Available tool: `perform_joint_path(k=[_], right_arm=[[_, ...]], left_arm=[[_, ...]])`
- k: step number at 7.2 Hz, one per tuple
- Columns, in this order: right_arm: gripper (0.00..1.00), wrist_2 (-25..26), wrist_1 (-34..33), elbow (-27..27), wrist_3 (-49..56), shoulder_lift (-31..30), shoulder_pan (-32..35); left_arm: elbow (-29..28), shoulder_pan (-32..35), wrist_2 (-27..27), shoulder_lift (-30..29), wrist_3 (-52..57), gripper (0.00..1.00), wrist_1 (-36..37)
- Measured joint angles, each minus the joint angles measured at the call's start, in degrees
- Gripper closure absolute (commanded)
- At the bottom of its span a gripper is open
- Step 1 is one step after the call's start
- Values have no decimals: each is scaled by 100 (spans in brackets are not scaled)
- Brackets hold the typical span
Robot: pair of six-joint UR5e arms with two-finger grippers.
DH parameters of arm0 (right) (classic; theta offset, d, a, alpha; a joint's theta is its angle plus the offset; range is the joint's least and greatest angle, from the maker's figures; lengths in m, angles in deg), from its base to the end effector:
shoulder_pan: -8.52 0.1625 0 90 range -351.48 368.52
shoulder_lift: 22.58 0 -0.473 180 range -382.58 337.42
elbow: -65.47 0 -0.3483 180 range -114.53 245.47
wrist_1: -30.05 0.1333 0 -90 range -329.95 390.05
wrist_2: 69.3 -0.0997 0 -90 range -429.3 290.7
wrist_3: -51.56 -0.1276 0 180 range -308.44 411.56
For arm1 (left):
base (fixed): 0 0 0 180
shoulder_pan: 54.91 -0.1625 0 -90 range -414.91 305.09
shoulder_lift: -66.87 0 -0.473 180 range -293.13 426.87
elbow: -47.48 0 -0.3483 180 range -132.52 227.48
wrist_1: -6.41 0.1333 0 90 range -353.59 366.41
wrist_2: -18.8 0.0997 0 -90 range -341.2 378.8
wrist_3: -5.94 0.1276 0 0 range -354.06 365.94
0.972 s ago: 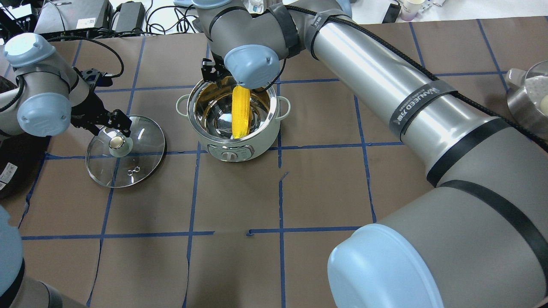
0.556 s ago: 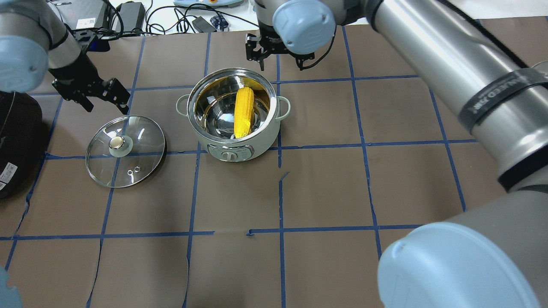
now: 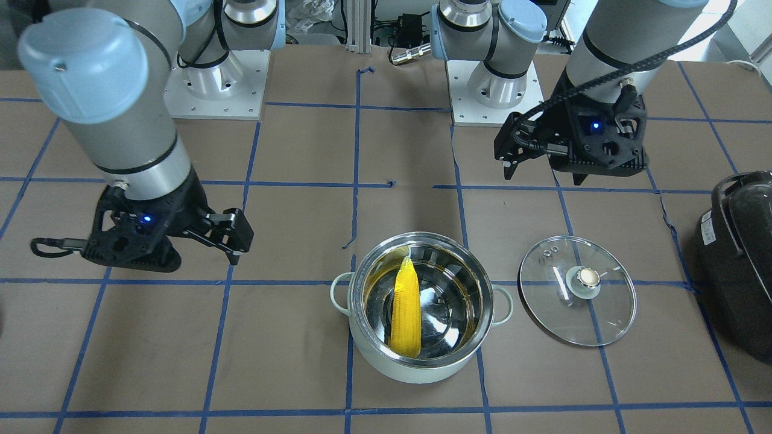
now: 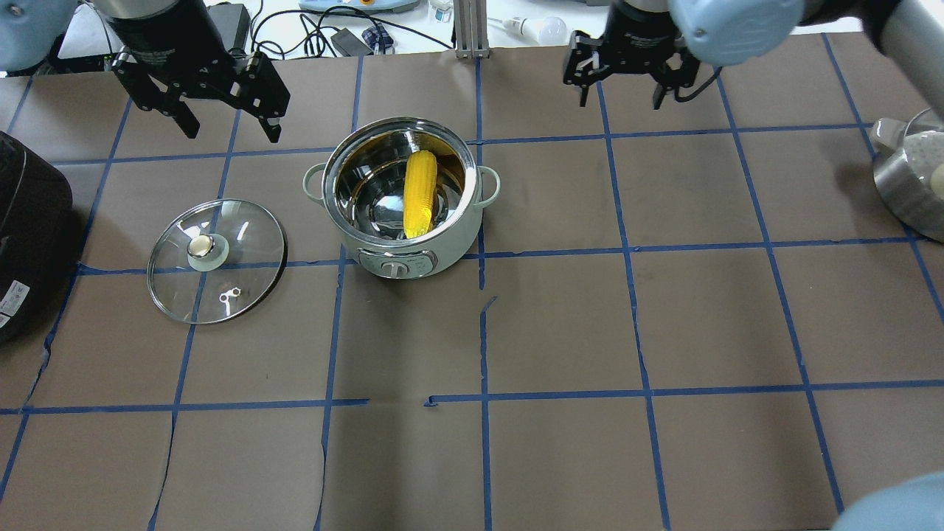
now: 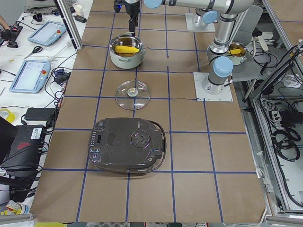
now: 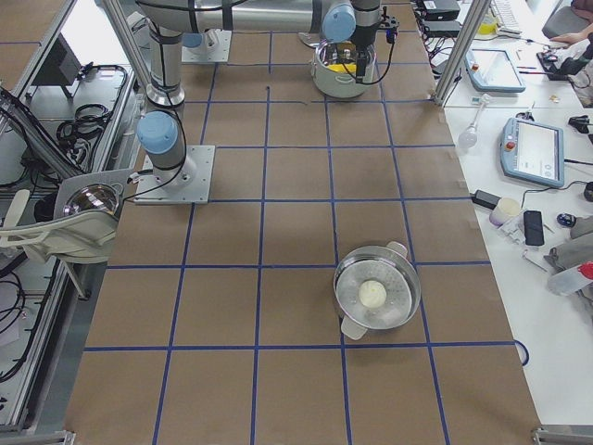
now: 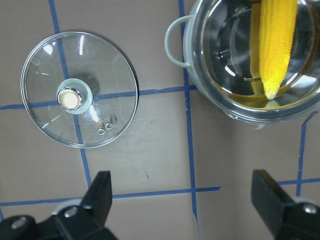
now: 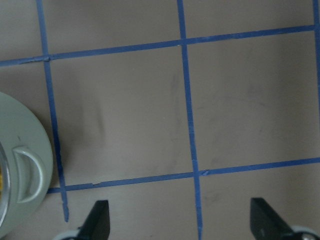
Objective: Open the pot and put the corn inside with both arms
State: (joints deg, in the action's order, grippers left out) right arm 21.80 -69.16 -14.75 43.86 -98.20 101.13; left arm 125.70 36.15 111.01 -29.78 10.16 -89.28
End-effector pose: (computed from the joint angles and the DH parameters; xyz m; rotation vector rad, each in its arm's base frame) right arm 0.1569 -0.5677 0.4736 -0.1401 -3.1240 0.1281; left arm -0.1376 -0.4977 0.5350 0.1432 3.1000 0.0168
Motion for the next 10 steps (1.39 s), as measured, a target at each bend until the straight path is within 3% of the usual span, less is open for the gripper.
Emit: perform_joint_path(k=[3,6,10], right_arm=[[0,14,92,-824,314,-743,-251],[0,-32,547,-881,315,-953,-308],[0,-41,630,-891,311,-1117,-303]], left_arm=[[358,147,-27,251,-89,0,222],[592,158,-50,350,-82,0,606],[615,133,-27,374,-37,0,621]])
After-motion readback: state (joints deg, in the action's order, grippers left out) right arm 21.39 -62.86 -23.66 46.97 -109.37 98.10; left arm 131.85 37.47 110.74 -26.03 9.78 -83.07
